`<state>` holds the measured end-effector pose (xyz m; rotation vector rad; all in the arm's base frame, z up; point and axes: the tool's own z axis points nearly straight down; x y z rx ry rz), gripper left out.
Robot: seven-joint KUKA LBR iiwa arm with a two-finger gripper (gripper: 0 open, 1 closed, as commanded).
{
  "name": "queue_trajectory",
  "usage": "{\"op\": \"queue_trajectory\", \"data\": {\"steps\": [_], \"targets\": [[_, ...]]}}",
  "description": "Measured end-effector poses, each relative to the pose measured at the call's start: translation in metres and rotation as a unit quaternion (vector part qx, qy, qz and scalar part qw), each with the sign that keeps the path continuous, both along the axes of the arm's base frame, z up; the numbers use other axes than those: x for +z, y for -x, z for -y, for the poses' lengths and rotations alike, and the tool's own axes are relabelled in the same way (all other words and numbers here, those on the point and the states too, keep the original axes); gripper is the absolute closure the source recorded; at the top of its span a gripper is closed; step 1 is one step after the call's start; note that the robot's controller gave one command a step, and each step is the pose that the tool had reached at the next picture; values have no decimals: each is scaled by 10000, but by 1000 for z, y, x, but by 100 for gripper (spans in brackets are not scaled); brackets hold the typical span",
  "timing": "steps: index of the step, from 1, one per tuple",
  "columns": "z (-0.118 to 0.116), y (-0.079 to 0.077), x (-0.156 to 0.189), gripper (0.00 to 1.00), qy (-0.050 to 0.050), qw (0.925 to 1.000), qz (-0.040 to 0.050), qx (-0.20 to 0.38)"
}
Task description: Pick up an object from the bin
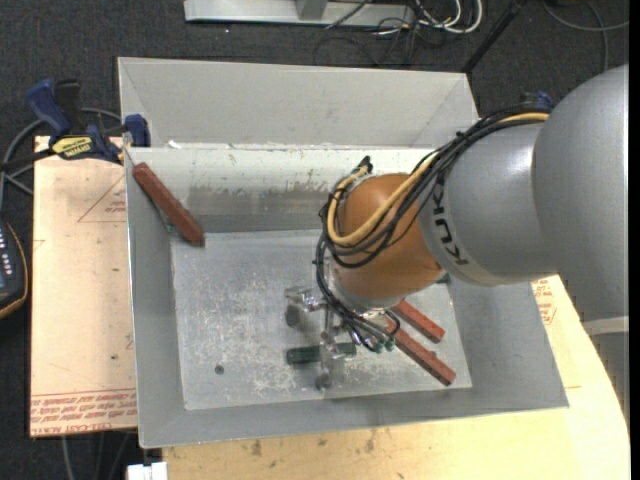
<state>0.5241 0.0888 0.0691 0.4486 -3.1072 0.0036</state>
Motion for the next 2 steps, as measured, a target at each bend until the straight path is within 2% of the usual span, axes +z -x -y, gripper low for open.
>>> {"op": "queue_trajectory", "data": {"steps": [1,2], "targets": [[-5,0,2,100,-22,10000,12,30],[-26,17,157,100,-29,10000,62,19]]}}
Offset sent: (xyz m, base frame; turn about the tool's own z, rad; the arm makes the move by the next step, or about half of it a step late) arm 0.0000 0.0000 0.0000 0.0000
